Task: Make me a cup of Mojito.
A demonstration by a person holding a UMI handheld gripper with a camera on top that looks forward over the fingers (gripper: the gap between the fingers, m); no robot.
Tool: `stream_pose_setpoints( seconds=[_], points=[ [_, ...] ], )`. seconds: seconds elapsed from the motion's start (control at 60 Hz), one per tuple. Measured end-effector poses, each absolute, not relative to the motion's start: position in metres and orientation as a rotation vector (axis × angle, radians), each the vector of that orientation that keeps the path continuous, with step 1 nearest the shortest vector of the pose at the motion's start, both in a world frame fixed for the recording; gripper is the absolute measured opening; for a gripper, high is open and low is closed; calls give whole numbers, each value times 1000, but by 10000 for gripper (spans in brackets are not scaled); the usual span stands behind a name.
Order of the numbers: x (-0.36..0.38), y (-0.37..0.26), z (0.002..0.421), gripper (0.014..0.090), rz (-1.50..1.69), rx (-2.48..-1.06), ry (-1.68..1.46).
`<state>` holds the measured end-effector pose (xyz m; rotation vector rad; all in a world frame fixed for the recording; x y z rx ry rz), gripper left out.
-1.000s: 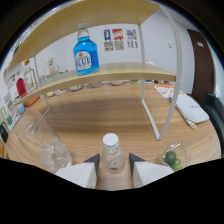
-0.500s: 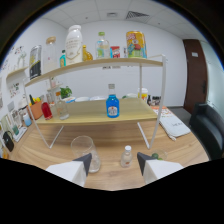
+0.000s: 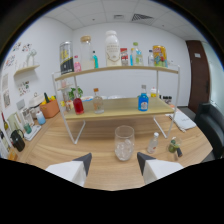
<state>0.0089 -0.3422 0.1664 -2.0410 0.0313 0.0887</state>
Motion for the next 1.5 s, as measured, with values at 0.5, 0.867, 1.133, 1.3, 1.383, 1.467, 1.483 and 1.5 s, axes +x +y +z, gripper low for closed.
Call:
stream_pose_setpoints(
  seconds=[0.5, 0.867, 1.133, 1.3, 1.383, 1.467, 1.483, 1.5],
  points=[
    [-127, -231, 382, 854, 128, -1735, -16],
    [-159, -121, 420, 830, 91, -1697, 0],
    [-157, -93, 417, 543, 64, -1705, 12],
    [-157, -94, 418, 524, 41, -1695, 0],
    [-157, -94, 417, 513, 37, -1716, -1],
    [-157, -95, 417, 507, 40, -1720, 1],
    [-156, -95, 417, 507, 38, -1718, 4],
    [-156, -96, 418, 506, 35, -1714, 6]
  ],
)
